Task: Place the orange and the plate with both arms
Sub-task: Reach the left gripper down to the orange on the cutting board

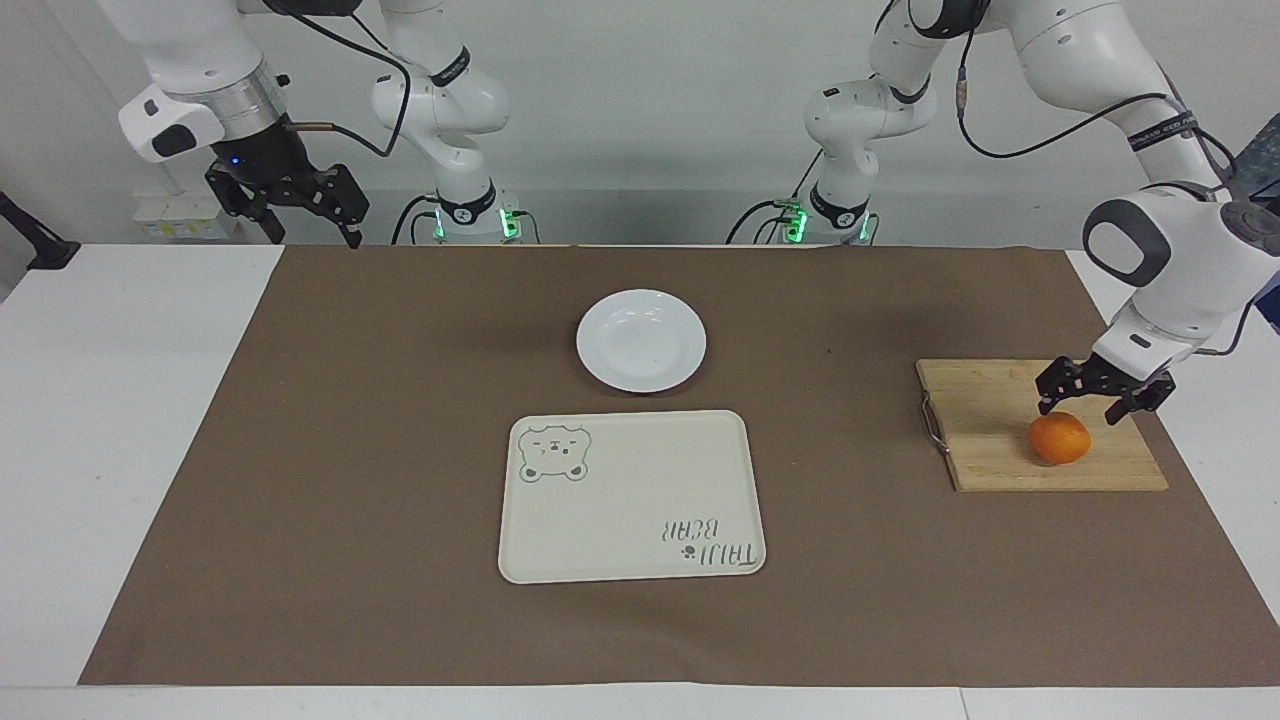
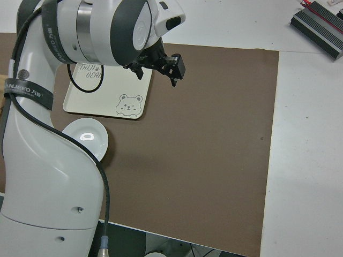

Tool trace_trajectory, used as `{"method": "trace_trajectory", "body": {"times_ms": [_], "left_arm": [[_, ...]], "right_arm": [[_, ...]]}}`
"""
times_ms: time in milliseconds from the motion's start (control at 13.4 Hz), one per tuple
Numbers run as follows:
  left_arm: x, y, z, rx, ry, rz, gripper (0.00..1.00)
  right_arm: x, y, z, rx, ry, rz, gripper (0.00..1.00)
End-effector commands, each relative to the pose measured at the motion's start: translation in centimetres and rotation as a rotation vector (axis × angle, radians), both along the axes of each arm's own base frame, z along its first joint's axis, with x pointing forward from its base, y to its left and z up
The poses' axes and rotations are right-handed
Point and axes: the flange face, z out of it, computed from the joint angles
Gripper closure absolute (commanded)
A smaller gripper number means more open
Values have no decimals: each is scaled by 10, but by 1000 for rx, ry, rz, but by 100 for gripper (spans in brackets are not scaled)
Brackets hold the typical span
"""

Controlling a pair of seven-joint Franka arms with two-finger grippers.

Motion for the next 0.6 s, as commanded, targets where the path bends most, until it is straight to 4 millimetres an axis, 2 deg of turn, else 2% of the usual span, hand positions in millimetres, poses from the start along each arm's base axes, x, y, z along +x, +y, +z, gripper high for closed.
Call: {"method": "trace_trajectory", "body": {"times_ms": [0,74,223,298,447,521], "left_arm": [[2,14,-26,-3,-11,15,0],[2,21,-37,1,-18,27,0],[-6,21,-52,-4,4,32,0],[-5,21,-52,-5,6,35,14],[-5,20,-49,-6,10,28,87],[-4,19,-44,-3,1,17,100]], "right_arm": [[-7,-1,1,19,7,-19,0],[-7,-1,1,19,7,-19,0],[-7,-1,1,19,7,-19,0],[-7,-1,1,19,7,-19,0],[-7,-1,1,19,7,-19,0],[-7,-1,1,19,7,-19,0]]}}
